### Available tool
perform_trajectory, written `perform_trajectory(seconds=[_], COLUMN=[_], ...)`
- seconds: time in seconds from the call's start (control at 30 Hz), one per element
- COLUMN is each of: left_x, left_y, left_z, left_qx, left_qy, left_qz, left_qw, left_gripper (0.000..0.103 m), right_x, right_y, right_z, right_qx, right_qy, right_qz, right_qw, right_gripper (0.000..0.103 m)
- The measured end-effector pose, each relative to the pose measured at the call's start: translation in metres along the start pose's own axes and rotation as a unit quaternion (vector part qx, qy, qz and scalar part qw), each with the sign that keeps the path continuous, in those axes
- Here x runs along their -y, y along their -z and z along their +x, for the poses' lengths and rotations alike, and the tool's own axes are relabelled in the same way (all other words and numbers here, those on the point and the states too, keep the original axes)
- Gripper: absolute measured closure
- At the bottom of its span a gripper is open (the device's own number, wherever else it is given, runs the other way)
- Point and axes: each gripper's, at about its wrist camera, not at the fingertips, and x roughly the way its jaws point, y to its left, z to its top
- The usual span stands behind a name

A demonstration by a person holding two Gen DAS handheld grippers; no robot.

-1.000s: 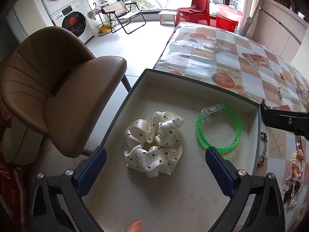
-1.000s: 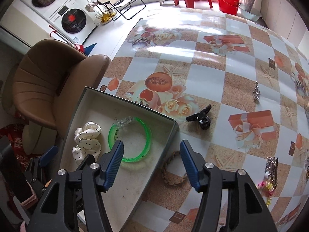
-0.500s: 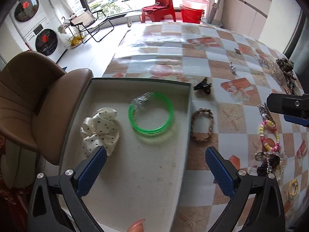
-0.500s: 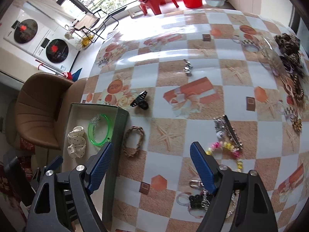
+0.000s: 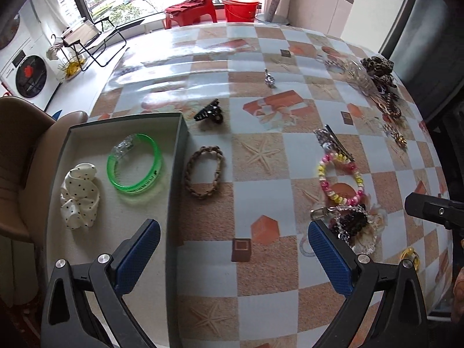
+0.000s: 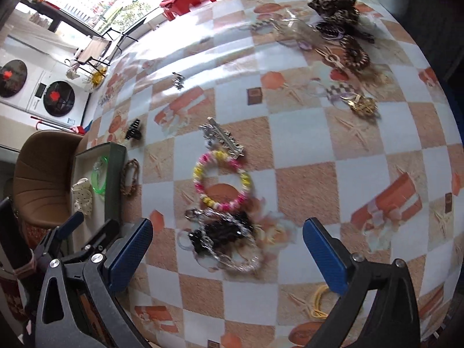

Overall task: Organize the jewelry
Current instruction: 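Lift both open tools out of the tray back over the table, then grasp the pink-yellow beaded bracelet with the left tool while the right tool grasps the yellow hair tie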

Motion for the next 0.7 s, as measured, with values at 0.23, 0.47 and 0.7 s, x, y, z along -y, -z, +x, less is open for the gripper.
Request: perform_trajectory(seconds=[0.23, 0.47, 0.7], left_x=[0.023, 0.037, 0.058], left_y=[0.006, -0.016, -0.03], left_z=[0.015, 0.029, 0.051], left_qx=[-0.027, -0.032, -0.039], left_qy=[0.022, 0.04, 0.048], left_qz=[0.008, 0.004, 0.026], left_qw=[0.9993, 0.9987, 0.9977], left_gripper=[0.0, 0.0, 0.0], right_x=[0.049, 0.081, 0.093], right_y=[0.032, 0.056, 0.071], right_z=[-0.003, -0.009, -0.003], right_qx=[-0.017, -0.015, -0.028], right_qy=[0.047, 0.089, 0.111], right_qz=[0.028, 0.039, 0.024], right_qw=[0.998, 0.995, 0.993], right_gripper=[0.0, 0.0, 0.0])
